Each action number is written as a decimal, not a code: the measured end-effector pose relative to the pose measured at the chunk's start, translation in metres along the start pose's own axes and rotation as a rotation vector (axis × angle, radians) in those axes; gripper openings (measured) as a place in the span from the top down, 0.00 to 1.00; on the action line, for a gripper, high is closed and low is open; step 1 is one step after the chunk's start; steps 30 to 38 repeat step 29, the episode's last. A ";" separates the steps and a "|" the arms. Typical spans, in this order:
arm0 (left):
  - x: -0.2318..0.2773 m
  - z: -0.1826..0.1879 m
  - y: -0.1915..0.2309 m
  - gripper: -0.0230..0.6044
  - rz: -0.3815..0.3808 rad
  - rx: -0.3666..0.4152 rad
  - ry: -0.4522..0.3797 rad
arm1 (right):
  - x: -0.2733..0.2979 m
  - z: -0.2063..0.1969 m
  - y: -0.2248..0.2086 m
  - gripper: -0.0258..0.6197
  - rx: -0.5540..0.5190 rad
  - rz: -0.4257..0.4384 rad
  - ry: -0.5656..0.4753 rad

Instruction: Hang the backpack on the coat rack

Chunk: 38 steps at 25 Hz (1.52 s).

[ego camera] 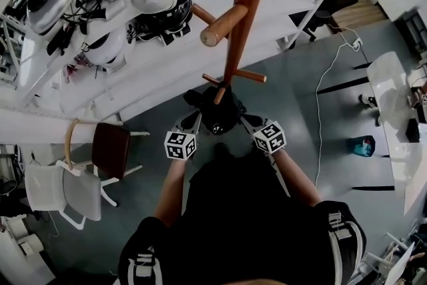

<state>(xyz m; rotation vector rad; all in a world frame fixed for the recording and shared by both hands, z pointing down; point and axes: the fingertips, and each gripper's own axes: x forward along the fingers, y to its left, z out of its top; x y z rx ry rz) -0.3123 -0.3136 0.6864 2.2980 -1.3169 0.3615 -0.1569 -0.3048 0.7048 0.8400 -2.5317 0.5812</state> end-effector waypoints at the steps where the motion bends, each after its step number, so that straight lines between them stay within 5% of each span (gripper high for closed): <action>1: -0.001 -0.003 0.000 0.91 0.002 0.009 0.008 | 0.001 -0.001 0.004 0.94 -0.024 0.012 0.004; 8: -0.004 -0.004 -0.010 0.92 -0.050 0.014 0.010 | 0.006 -0.012 0.016 0.94 -0.154 0.024 0.044; 19: 0.000 -0.003 -0.021 0.92 -0.082 0.121 0.042 | 0.002 -0.016 0.010 0.94 -0.135 0.004 0.065; 38: 0.001 -0.009 -0.025 0.92 -0.117 0.136 0.070 | 0.006 -0.022 0.001 0.94 -0.127 -0.029 0.081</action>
